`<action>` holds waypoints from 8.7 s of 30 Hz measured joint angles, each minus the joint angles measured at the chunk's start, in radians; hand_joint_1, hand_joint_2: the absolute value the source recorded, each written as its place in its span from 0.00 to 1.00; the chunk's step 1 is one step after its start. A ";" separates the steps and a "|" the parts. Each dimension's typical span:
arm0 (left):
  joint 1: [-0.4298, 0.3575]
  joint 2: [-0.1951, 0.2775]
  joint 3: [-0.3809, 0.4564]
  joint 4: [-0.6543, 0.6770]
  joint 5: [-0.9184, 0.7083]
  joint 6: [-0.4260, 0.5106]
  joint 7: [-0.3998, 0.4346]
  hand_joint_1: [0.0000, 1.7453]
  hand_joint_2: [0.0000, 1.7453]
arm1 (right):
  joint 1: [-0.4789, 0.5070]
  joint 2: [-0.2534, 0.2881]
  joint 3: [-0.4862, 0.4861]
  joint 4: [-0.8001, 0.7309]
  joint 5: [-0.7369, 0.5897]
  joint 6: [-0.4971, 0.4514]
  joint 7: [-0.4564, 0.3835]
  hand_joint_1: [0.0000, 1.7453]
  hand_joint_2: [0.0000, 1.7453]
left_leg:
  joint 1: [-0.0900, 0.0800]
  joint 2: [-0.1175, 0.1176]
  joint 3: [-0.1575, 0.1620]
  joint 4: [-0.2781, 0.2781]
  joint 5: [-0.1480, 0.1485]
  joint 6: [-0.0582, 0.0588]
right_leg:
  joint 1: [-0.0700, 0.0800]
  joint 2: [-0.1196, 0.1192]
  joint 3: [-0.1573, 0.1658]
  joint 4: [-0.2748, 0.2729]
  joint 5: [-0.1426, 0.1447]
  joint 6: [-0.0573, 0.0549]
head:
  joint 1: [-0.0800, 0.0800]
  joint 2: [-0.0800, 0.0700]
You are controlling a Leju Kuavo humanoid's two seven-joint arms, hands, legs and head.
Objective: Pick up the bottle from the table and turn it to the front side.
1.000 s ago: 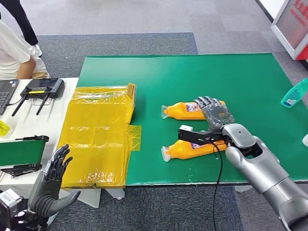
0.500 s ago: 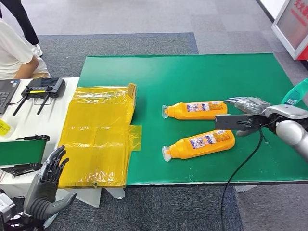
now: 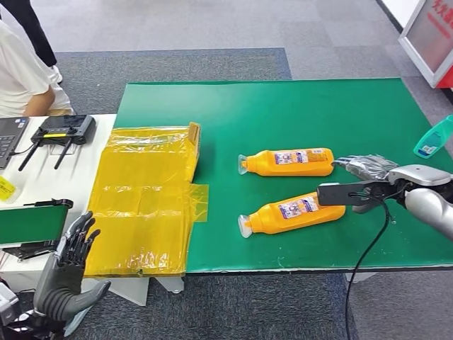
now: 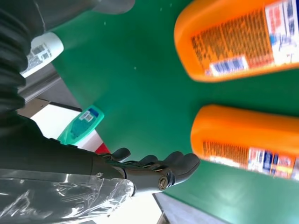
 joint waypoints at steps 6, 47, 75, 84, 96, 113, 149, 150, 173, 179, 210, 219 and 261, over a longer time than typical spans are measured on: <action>-0.009 0.012 -0.012 0.002 0.004 0.012 0.006 0.00 1.00 | 0.027 0.022 0.051 0.034 0.001 -0.030 -0.006 0.00 1.00 | 0.000 0.000 0.000 0.000 0.000 0.000 | 0.000 0.000 0.000 0.000 0.000 0.000 | 0.000 0.000; -0.049 0.083 -0.157 0.077 0.034 0.060 0.036 0.00 1.00 | 0.164 0.377 0.027 0.426 0.251 -0.205 -0.046 0.99 1.00 | 0.000 0.000 0.001 0.000 0.001 0.000 | 0.000 0.000 0.001 0.000 0.000 0.000 | 0.000 0.000; -0.044 -0.001 -0.240 0.026 -0.063 0.129 0.064 0.00 1.00 | 0.702 0.717 -0.542 -0.121 0.182 -0.467 -0.235 1.00 1.00 | 0.004 0.000 -0.002 0.000 0.000 -0.002 | 0.004 -0.001 -0.002 0.000 -0.001 -0.003 | 0.000 0.000; -0.072 -0.065 -0.290 -0.009 -0.020 0.130 0.081 0.00 1.00 | 0.847 0.844 -0.696 -0.313 0.212 -0.462 -0.324 1.00 1.00 | 0.003 0.000 -0.002 0.000 0.000 -0.001 | 0.003 0.000 -0.002 -0.001 0.000 -0.002 | 0.000 0.000; -0.136 -0.144 -0.325 -0.009 0.050 0.127 0.110 0.00 1.00 | 0.959 0.916 -0.684 -0.412 0.247 -0.446 -0.410 1.00 1.00 | 0.003 0.000 -0.002 0.000 0.000 -0.001 | 0.004 0.000 -0.002 -0.001 0.000 -0.003 | 0.000 0.000; -0.203 -0.123 -0.339 0.002 -0.074 0.161 0.181 0.00 1.00 | 1.008 0.920 -0.561 -0.337 0.288 -0.449 -0.438 1.00 1.00 | 0.004 0.000 -0.002 0.000 0.000 -0.001 | 0.004 0.000 -0.002 -0.001 0.000 -0.003 | 0.000 0.000; -0.364 0.127 -0.705 0.133 0.107 0.132 0.198 0.00 1.00 | 0.929 0.898 -0.553 -0.122 0.186 -0.398 -0.436 1.00 1.00 | 0.004 0.000 -0.002 0.000 0.001 -0.002 | 0.004 0.000 -0.002 -0.001 0.000 -0.003 | 0.000 0.000; -0.365 0.133 -0.708 0.136 0.116 0.132 0.198 0.00 1.00 | 0.926 0.898 -0.551 -0.115 0.184 -0.395 -0.436 1.00 1.00 | 0.004 0.000 -0.002 0.000 0.001 -0.002 | 0.005 0.000 -0.002 -0.001 0.000 -0.003 | 0.000 0.000; -0.385 0.140 -0.727 0.165 -0.047 0.237 0.231 1.00 1.00 | 0.921 0.906 -0.526 -0.042 0.161 -0.412 -0.436 1.00 1.00 | 0.004 0.000 -0.002 0.000 0.001 -0.002 | 0.005 0.000 -0.002 -0.001 0.001 -0.003 | 0.000 0.000; -0.383 0.114 -0.718 0.161 -0.103 0.253 0.249 1.00 1.00 | 0.932 0.906 -0.527 -0.064 0.166 -0.415 -0.432 1.00 1.00 | 0.004 0.000 -0.002 0.000 0.001 -0.002 | 0.004 0.000 -0.002 -0.001 0.001 -0.003 | 0.000 0.000; -0.273 -0.086 -0.369 -0.072 -0.976 0.568 0.271 1.00 1.00 | 1.024 0.936 -0.596 -0.267 0.210 -0.408 -0.408 0.00 1.00 | 0.004 0.001 -0.002 0.000 0.001 -0.002 | 0.004 0.001 -0.003 -0.001 0.001 -0.004 | 0.000 0.000; -0.389 0.007 -0.360 0.085 -1.417 0.680 0.344 1.00 1.00 | 0.991 0.949 -0.592 -0.262 0.161 -0.375 -0.423 0.00 1.00 | 0.004 0.001 -0.002 0.000 0.002 -0.004 | 0.005 0.001 -0.003 -0.001 0.002 -0.004 | 0.000 0.000; -0.752 -0.117 -0.466 0.919 -1.474 0.703 0.403 1.00 1.00 | 0.894 0.930 -0.451 -0.268 0.051 -0.334 -0.446 0.00 1.00 | 0.004 0.001 -0.003 0.000 0.003 -0.004 | 0.004 0.002 -0.005 -0.001 0.004 -0.004 | 0.000 0.000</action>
